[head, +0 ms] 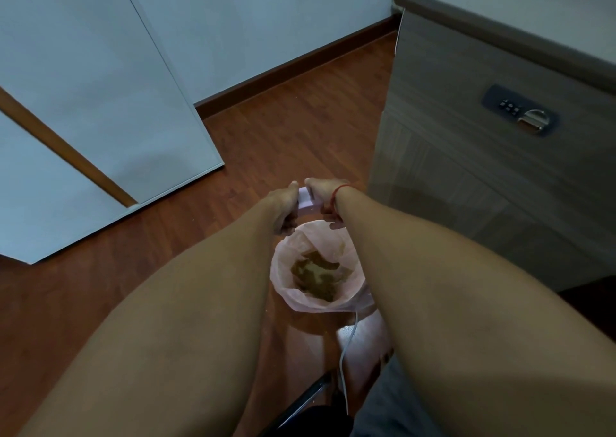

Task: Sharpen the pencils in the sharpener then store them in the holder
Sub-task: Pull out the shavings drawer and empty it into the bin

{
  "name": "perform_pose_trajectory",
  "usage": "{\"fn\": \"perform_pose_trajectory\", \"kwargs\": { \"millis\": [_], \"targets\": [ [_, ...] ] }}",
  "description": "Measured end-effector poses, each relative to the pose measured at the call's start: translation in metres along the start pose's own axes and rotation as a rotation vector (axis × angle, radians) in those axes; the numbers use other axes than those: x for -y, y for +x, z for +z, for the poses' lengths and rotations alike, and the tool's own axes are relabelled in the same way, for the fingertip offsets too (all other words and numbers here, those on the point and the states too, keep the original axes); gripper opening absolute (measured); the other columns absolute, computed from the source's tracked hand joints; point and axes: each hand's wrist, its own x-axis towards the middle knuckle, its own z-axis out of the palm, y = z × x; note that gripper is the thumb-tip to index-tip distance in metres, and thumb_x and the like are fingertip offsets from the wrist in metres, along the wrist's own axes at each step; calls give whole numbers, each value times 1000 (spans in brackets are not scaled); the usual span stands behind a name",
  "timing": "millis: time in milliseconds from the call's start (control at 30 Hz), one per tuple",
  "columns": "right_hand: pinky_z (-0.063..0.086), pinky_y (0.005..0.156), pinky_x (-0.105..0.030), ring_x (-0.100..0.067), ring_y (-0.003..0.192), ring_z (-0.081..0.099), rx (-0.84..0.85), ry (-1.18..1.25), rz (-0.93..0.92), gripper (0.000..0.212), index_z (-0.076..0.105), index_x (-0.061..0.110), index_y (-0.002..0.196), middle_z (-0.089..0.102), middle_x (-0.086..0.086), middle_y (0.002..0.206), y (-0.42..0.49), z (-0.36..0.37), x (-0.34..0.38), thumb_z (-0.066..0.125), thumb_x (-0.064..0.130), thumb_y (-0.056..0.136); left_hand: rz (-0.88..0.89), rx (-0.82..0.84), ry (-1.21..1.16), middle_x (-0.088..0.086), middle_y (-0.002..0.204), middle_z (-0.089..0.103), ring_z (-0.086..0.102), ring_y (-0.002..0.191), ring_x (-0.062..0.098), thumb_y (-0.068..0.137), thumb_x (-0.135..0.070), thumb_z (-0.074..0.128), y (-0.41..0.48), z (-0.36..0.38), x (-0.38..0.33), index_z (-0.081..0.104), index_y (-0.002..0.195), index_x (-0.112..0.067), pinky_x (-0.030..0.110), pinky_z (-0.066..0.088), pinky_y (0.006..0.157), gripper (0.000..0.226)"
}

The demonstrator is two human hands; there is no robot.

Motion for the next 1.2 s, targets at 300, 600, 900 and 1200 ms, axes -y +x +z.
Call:
{"fn": "perform_pose_trajectory", "kwargs": {
  "millis": [300,600,900,1200],
  "targets": [
    [51,91,-34,-19,59,49,77,-103,-47,37,58,11,99,51,-7,67,-11,-6,2,41,43,91,8,10,14,4,64,45,40,53,14,97,-47,32,-5,-8,-2,58,97,-11,24,40,48,44],
    [45,67,-26,-15,65,50,142,24,-202,25,63,16,94,58,-2,75,-57,-25,20,42,29,92,181,103,54,18,136,49,55,114,31,97,-49,27,-39,-32,-9,37,140,-14,39,46,87,57],
    [53,93,-41,-26,117,56,-74,36,-534,60,39,9,144,48,-11,136,-141,-71,59,61,5,87,723,-139,39,7,127,60,59,104,20,93,-23,52,-129,-52,-58,54,132,-17,31,49,76,39],
    [49,101,-42,-28,123,53,-475,50,-733,80,31,6,146,49,-11,140,-270,-210,45,75,23,82,1152,-24,-9,6,104,70,65,85,13,77,-18,77,-256,17,-155,66,115,-3,15,53,72,42]
  ]
}}
